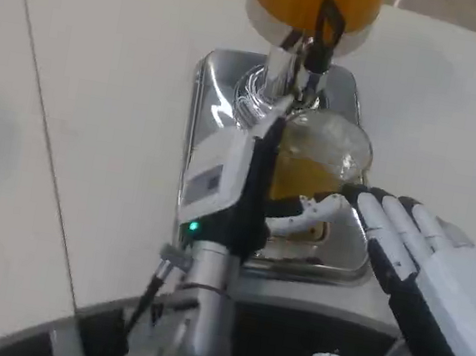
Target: Grasp the cup under the faucet to collect the drink, then remove the cup.
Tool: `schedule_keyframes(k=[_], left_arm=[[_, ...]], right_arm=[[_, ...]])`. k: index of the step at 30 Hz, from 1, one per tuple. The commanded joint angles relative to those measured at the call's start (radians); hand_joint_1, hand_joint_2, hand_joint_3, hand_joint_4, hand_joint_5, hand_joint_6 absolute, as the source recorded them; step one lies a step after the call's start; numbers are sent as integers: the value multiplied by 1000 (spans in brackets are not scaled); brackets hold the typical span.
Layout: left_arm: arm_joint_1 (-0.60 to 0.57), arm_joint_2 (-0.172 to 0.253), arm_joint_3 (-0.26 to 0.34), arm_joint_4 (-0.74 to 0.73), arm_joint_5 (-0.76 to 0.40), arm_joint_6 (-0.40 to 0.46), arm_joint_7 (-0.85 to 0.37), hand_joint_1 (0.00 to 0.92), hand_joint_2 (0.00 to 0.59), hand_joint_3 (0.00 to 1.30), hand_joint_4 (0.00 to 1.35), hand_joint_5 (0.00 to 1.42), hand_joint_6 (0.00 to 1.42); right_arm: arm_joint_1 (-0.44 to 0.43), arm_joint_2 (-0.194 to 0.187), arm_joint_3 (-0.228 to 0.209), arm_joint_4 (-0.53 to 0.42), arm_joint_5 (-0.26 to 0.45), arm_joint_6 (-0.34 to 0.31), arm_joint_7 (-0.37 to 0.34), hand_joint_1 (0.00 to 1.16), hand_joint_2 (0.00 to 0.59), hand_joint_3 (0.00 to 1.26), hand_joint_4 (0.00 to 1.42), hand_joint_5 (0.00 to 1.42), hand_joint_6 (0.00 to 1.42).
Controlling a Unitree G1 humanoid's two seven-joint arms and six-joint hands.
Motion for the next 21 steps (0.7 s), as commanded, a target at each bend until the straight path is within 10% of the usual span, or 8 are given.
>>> schedule_keyframes(k=[1, 7, 21], left_arm=[[-10, -77, 2, 100, -2, 58, 110, 507, 50, 592, 824, 1167, 1418], [-20, -106, 40, 155, -57, 4, 225, 594, 68, 1005, 1201, 1415, 1424], [-4, -50, 65, 134, -90, -94, 198, 643, 33, 1148, 1107, 1424, 1424]], right_arm=[[-31, 188, -34, -16, -21, -26, 41, 461, 393, 0, 0, 0, 47], [-34, 257, 59, -16, -125, -29, 49, 440, 409, 0, 0, 0, 47], [-91, 189, 126, -16, -172, 128, 99, 436, 418, 0, 0, 0, 49]])
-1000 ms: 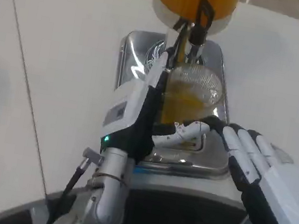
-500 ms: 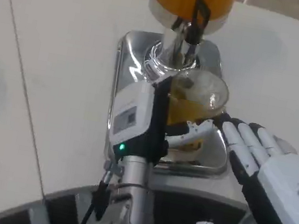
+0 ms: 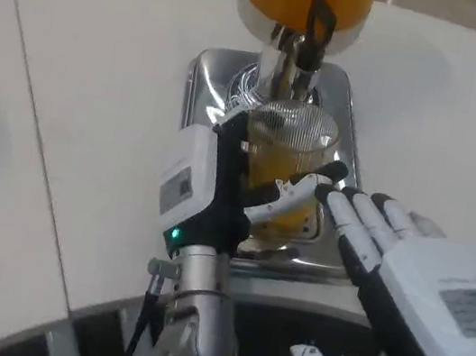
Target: Grasp the cup under the faucet to collect the drink, then remove the cup.
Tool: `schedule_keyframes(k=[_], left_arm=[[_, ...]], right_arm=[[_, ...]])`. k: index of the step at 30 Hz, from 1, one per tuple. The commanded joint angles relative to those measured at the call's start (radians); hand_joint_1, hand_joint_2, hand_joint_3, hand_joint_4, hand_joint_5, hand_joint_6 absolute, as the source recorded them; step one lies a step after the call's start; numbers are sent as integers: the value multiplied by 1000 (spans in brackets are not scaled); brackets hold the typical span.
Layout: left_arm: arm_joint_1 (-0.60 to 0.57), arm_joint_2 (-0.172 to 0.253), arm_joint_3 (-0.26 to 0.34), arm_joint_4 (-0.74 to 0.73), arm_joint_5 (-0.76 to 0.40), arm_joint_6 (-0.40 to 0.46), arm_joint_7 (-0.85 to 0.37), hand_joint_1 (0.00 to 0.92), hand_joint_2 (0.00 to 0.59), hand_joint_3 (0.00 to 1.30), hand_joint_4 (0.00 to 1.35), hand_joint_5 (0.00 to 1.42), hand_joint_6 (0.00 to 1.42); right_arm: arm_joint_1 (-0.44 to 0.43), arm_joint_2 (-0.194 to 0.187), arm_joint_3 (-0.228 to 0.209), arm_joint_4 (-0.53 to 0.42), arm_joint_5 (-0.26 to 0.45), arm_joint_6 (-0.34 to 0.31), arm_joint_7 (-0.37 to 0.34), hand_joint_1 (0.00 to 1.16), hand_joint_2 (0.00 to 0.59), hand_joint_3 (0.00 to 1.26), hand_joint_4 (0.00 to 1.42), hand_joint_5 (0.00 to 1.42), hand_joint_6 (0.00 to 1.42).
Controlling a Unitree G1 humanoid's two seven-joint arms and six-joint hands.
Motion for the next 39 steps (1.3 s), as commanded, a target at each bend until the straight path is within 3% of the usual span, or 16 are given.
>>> schedule_keyframes(k=[1, 12, 20, 25, 29, 32, 34, 37, 39], left_arm=[[35, -11, 14, 6, -41, -29, -26, 648, 25, 1151, 1107, 1424, 1424], [87, 48, 51, -126, -54, -31, -60, 644, 20, 1162, 1094, 1421, 1424], [123, 106, 91, -210, -62, -33, -103, 645, 12, 1167, 1094, 1418, 1424], [149, 150, 124, -262, -79, -37, -141, 649, 9, 1168, 1094, 1424, 1424], [191, 180, 149, -338, -100, -47, -186, 650, 8, 1163, 1094, 1424, 1424], [221, 184, 175, -389, -129, -40, -217, 649, 7, 1162, 1094, 1424, 1424], [243, 186, 185, -428, -143, -36, -242, 648, 6, 1161, 1094, 1424, 1424], [274, 193, 192, -489, -150, -33, -278, 645, 4, 1160, 1082, 1424, 1424], [297, 198, 197, -531, -157, -30, -306, 644, 3, 1160, 1081, 1424, 1424]], right_arm=[[-27, 174, -2, -17, -6, 83, 35, 437, 418, 0, 0, 0, 51], [-81, 71, 21, -17, 29, 208, 68, 438, 422, 0, 0, 0, 62], [-121, -26, -30, -17, 87, 238, 76, 441, 429, 0, 0, 0, 64], [-119, -115, -53, -17, 128, 220, 79, 444, 432, 0, 0, 0, 65], [-109, -144, -57, -15, 143, 245, 67, 447, 435, 0, 0, 0, 65], [-74, -156, -56, -16, 150, 227, 49, 450, 438, 0, 0, 0, 65], [-46, -163, -66, -17, 161, 183, 21, 456, 441, 0, 0, 0, 53], [28, -184, -106, -17, 194, 112, -42, 459, 443, 0, 0, 0, 49], [96, -200, -141, -17, 218, 46, -127, 460, 445, 0, 0, 0, 47]])
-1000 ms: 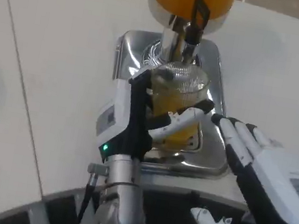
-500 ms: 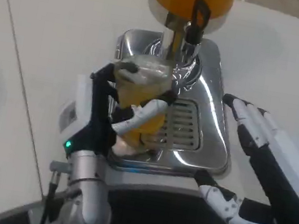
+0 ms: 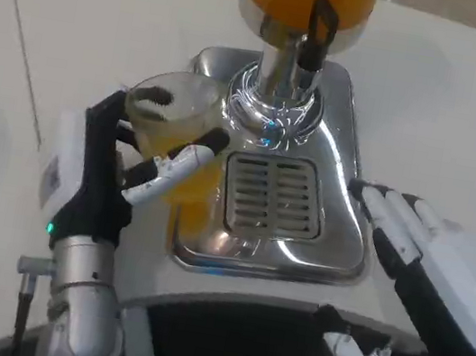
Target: Grasp the cup under the faucet to collect the drink, then remove the cup.
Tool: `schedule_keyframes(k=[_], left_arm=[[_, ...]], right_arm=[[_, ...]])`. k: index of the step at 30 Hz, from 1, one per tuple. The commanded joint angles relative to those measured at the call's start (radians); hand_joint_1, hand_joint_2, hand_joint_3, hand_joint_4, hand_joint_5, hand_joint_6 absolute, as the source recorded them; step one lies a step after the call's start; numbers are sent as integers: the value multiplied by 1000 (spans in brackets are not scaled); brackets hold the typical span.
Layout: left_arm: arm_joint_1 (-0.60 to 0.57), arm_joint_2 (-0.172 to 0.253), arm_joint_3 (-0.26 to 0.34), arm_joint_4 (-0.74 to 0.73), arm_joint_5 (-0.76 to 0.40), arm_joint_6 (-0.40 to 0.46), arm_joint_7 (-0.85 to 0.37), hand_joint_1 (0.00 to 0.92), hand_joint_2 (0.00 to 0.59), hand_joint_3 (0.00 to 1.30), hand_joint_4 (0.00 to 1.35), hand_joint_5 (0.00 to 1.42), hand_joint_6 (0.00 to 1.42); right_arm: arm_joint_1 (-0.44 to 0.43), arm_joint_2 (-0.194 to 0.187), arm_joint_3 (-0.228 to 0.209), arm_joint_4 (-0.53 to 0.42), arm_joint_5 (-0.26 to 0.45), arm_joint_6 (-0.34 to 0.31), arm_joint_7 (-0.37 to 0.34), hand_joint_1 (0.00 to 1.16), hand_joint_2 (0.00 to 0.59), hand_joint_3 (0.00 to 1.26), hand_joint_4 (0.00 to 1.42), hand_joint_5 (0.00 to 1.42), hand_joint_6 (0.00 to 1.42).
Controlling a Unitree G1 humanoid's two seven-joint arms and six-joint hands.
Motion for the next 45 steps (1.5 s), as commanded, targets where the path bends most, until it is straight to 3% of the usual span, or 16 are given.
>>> schedule_keyframes(k=[1, 6, 10, 15, 20, 32, 45], left_arm=[[51, 14, 7, -123, -13, -10, -64, 644, 3, 1160, 1081, 1424, 1424], [120, 29, 19, -229, -27, -9, -135, 643, 3, 1155, 1079, 1424, 1424], [191, 38, 24, -315, -37, -11, -192, 643, 2, 1151, 1077, 1424, 1424], [263, 32, 26, -390, -47, -17, -237, 643, 0, 1150, 1076, 1424, 1424], [366, 26, 17, -508, -58, -28, -294, 643, 0, 1149, 1076, 1424, 1424], [586, -6, -26, -763, -72, -29, -398, 643, 0, 1149, 1076, 1424, 1424], [723, 18, -52, -886, -76, -76, -471, 643, 0, 1149, 1076, 1424, 1424]], right_arm=[[136, -41, -73, -15, 52, -123, -150, 460, 445, 0, 0, 0, 45], [232, -102, -110, 43, 96, -195, -288, 452, 453, 0, 0, 0, 20], [255, -135, -125, 108, 108, -234, -390, 436, 467, 0, 0, 0, 4], [250, -174, -123, 172, 106, -243, -455, 429, 471, 0, 0, 0, 2], [253, -194, -122, 174, 114, -226, -463, 390, 478, 0, 0, 0, 0], [251, -179, -72, 124, 85, -182, -450, 373, 471, 0, 0, 0, 0], [255, -194, -61, 129, 80, -174, -459, 365, 471, 0, 0, 0, 0]])
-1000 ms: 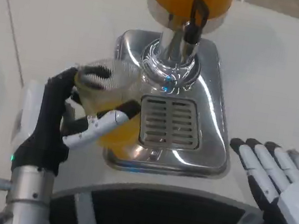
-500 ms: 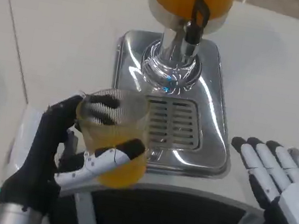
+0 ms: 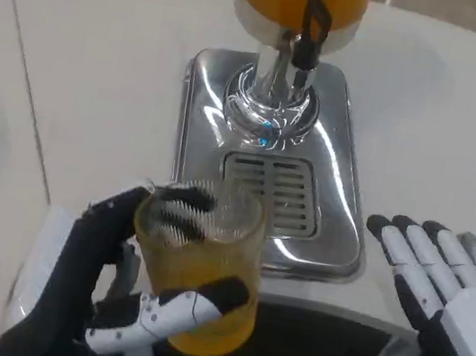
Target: Grasp the cup under the faucet to collect the drink, then remove the cup.
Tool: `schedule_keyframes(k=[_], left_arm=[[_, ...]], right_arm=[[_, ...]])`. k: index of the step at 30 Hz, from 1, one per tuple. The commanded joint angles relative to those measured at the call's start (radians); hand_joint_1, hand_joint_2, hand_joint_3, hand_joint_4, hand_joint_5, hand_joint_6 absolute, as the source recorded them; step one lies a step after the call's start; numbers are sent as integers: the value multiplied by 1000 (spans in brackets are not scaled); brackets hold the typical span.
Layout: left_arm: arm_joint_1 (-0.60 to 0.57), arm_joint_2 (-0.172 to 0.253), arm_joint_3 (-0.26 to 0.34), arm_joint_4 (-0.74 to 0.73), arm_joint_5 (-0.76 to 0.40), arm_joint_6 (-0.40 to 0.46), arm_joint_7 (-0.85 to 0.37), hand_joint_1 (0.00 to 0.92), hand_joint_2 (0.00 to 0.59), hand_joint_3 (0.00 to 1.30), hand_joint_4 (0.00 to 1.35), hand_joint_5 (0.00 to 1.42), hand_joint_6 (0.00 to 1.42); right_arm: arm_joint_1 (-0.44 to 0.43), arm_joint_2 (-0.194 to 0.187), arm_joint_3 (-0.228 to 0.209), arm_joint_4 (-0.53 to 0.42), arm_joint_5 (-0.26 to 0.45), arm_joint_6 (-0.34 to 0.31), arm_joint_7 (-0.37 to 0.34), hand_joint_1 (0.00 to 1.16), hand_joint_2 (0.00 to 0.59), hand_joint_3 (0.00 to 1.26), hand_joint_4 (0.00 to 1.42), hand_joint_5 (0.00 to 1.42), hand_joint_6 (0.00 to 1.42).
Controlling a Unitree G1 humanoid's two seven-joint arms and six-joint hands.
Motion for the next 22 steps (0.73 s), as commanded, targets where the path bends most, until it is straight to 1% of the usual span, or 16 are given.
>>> schedule_keyframes(k=[1, 8, 11, 14, 18, 20, 22], left_arm=[[27, -3, -13, -53, -2, -54, -16, 643, 0, 1149, 1076, 1424, 1424], [29, -4, -10, -55, -14, -48, -37, 643, 0, 1149, 1076, 1424, 1424], [22, -6, -5, -54, -11, -50, -40, 643, 0, 1149, 1076, 1424, 1424], [22, -7, -5, -53, -10, -48, -42, 643, 0, 1149, 1076, 1424, 1424], [28, -9, -9, -55, -9, -49, -43, 643, 0, 1149, 1076, 1424, 1424], [31, -9, -7, -56, -10, -48, -44, 643, 0, 1149, 1076, 1424, 1424], [38, -8, -3, -58, -12, -47, -43, 643, 0, 1149, 1067, 1424, 1424]], right_arm=[[11, -4, 8, -11, -5, -6, -13, 364, 471, 0, 0, 0, 0], [8, 0, 28, -25, -3, -4, -4, 362, 470, 0, 0, 0, 0], [6, 2, 39, -24, -16, 2, 2, 361, 470, 0, 0, 0, 0], [12, 7, 45, -24, -15, 7, -3, 361, 470, 0, 0, 0, 0], [11, -2, 52, -24, -4, 5, 12, 360, 470, 0, 0, 0, 0], [-1, -8, 58, -18, -5, 5, 21, 360, 470, 0, 0, 0, 0], [-21, -7, 65, -15, -8, 13, 30, 360, 470, 0, 0, 0, 0]])
